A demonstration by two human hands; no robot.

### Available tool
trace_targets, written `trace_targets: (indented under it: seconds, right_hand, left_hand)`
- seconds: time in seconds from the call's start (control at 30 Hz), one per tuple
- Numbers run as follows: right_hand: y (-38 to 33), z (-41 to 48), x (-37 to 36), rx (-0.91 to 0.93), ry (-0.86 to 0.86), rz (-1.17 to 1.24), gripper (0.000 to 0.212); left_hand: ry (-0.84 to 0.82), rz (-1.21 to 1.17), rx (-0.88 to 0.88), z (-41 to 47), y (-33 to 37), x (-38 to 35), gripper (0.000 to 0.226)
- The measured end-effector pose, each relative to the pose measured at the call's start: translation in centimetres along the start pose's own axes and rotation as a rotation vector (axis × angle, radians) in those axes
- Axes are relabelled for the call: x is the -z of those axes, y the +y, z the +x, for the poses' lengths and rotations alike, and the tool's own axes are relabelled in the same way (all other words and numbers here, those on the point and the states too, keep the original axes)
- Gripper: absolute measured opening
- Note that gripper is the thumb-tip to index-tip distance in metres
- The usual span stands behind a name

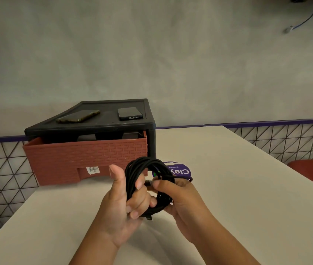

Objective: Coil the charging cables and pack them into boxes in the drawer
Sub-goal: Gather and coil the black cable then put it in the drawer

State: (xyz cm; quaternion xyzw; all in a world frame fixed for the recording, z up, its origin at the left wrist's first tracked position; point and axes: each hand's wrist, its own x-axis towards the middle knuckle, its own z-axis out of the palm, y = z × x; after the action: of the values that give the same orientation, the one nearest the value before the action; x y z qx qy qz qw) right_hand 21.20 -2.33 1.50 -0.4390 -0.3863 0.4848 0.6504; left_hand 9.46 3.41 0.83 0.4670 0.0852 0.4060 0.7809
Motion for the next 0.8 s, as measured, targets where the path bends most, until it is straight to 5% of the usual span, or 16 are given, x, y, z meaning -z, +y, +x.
trace_targets:
  seconds: [0.2, 0.37, 0.47, 0.8]
  right_hand:
    - [0.7, 0.3, 0.0, 0.041, 0.142, -0.185, 0.010]
    - [1.1, 0.6, 0.3, -0.047, 0.163, -0.255, 0.030]
    - [1.0, 0.6, 0.5, -0.072, 0.198, -0.299, 0.008]
    - [1.1, 0.8, 1.0, -0.159, 0.128, -0.400, 0.035]
  left_hand:
    - [-0.055, 0.074, 0.070, -0.1, 0.1, 0.0, 0.065]
    - [-0.095, 0.279, 0.115, -0.3, 0.1, 0.0, 0.068]
    - [-0.090, 0.445, 0.120, -0.4, 0.1, 0.0, 0.071]
    - [0.068, 0.651, -0.019, 0.2, -0.4, -0.1, 0.072]
